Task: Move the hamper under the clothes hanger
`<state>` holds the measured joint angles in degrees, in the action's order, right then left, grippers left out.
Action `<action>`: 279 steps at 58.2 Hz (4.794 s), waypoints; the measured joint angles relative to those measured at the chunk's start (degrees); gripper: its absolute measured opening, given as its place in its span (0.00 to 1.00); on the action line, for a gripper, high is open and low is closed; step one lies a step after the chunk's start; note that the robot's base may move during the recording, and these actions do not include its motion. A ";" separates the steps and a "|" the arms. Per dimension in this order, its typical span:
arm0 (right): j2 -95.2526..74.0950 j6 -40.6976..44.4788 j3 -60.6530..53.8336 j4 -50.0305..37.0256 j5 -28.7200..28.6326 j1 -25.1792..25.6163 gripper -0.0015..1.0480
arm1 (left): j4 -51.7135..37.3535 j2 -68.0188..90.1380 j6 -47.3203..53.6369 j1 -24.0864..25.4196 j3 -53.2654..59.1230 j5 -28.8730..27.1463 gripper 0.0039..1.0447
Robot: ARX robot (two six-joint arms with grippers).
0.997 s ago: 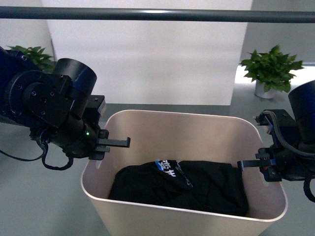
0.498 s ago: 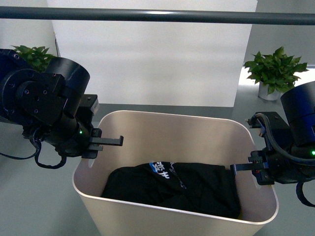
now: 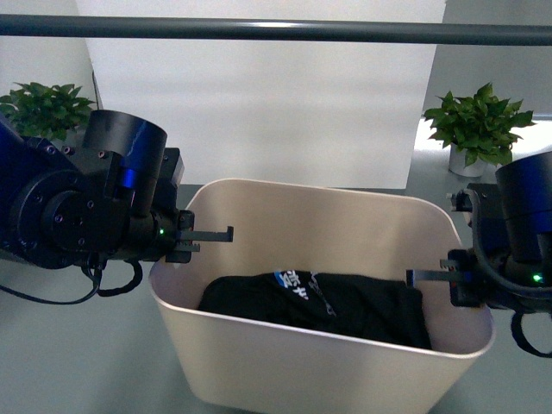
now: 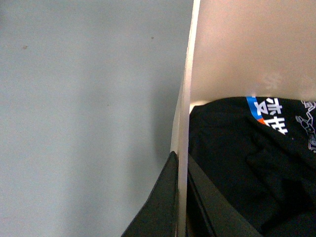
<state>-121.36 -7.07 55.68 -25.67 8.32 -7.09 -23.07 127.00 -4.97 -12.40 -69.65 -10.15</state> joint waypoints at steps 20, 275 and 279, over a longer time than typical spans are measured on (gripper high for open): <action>-14.10 -2.62 20.15 14.03 -3.87 -1.11 0.03 | 11.54 10.67 -4.26 -0.15 -12.09 -0.39 0.04; 51.82 7.67 -40.92 -28.57 -8.00 6.71 0.02 | -27.61 -64.15 4.44 10.53 57.96 9.46 0.03; 54.10 7.67 -42.71 -28.09 -8.00 7.06 0.02 | -26.86 -66.34 4.44 11.74 59.45 9.88 0.03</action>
<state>-67.26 0.60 12.97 -53.76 0.32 -0.03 -49.93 60.66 -0.54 -0.67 -10.20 -0.27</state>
